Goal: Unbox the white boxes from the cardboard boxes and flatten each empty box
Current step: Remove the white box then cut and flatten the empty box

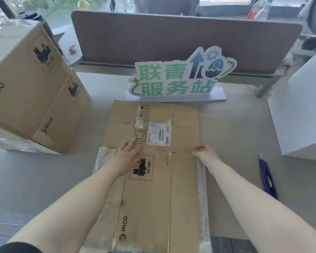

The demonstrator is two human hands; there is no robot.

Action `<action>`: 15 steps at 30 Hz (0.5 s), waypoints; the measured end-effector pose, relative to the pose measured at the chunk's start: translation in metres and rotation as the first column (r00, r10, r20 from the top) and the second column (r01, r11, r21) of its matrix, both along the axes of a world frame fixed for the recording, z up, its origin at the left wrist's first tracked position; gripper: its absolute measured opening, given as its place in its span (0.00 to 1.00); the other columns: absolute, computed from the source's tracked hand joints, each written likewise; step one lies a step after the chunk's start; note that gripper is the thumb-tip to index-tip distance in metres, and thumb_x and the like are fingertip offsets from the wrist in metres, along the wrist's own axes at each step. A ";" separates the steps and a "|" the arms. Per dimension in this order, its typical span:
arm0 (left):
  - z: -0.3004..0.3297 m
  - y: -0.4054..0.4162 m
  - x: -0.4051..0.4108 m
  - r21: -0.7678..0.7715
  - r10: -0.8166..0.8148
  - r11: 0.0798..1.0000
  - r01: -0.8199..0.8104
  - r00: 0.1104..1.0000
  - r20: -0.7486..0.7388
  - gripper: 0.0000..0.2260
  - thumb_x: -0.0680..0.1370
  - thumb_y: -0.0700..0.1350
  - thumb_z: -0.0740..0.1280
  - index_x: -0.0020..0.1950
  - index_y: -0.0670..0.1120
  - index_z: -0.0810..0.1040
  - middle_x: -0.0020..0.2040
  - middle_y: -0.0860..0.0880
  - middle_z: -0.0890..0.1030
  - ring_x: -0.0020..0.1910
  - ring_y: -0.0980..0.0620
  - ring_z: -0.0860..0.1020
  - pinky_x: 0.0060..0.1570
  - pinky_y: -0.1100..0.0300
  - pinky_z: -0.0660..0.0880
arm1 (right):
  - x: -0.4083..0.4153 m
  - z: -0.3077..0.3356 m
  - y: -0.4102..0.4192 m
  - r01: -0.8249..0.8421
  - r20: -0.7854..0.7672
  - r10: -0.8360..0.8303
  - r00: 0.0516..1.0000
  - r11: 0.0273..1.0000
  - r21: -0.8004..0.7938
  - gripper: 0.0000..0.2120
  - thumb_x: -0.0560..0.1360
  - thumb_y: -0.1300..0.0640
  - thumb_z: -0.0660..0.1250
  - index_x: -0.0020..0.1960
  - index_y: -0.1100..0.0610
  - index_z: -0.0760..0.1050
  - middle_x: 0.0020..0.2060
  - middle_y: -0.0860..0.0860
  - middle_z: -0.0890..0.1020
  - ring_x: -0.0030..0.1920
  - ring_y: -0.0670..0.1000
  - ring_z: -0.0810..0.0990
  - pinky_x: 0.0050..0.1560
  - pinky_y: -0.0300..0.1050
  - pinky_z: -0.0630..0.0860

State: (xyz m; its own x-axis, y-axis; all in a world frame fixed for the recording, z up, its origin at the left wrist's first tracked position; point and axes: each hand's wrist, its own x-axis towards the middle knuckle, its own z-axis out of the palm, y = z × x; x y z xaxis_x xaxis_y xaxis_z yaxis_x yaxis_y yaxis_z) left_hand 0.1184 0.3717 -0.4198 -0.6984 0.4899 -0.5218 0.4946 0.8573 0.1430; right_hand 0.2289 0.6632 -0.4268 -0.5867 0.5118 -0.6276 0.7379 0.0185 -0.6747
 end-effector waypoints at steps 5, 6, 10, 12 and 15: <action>-0.003 0.016 -0.007 0.015 -0.051 0.998 0.054 0.989 -0.135 0.34 0.78 0.67 0.54 0.79 0.59 0.44 0.80 0.52 0.37 0.79 0.47 0.42 0.77 0.44 0.48 | -0.014 -0.001 -0.020 -0.506 0.236 0.487 0.841 0.553 0.662 0.28 0.80 0.49 0.64 0.76 0.53 0.61 0.74 0.56 0.65 0.73 0.59 0.62 0.70 0.53 0.63; -0.005 0.021 -0.008 0.020 -0.049 0.998 0.053 0.986 -0.159 0.34 0.78 0.69 0.52 0.80 0.59 0.44 0.79 0.52 0.36 0.79 0.46 0.42 0.77 0.43 0.48 | -0.019 -0.001 -0.030 -0.554 0.236 0.559 0.795 0.511 0.658 0.29 0.81 0.45 0.60 0.78 0.52 0.57 0.77 0.56 0.60 0.77 0.59 0.56 0.74 0.55 0.58; -0.022 0.033 -0.018 0.064 -0.059 0.995 0.075 0.973 -0.222 0.35 0.76 0.72 0.42 0.80 0.57 0.40 0.79 0.51 0.34 0.78 0.48 0.36 0.77 0.43 0.40 | -0.035 -0.024 -0.059 -0.674 0.303 0.650 0.697 0.449 0.586 0.34 0.81 0.35 0.44 0.81 0.49 0.38 0.79 0.53 0.36 0.78 0.56 0.34 0.78 0.58 0.39; -0.032 0.035 -0.024 0.091 -0.066 0.992 0.090 0.969 -0.237 0.36 0.75 0.71 0.36 0.79 0.57 0.38 0.79 0.51 0.34 0.77 0.49 0.33 0.76 0.46 0.36 | -0.040 -0.034 -0.069 -0.671 0.321 0.632 0.705 0.448 0.591 0.35 0.81 0.34 0.40 0.80 0.50 0.34 0.78 0.52 0.34 0.77 0.54 0.31 0.78 0.59 0.38; -0.048 0.034 -0.027 0.111 -0.055 0.990 0.085 0.967 -0.248 0.33 0.76 0.70 0.35 0.78 0.57 0.36 0.79 0.51 0.32 0.76 0.50 0.30 0.76 0.46 0.35 | -0.042 -0.046 -0.077 -0.654 0.355 0.595 0.721 0.416 0.631 0.35 0.80 0.35 0.37 0.79 0.52 0.33 0.78 0.52 0.34 0.77 0.53 0.30 0.77 0.60 0.38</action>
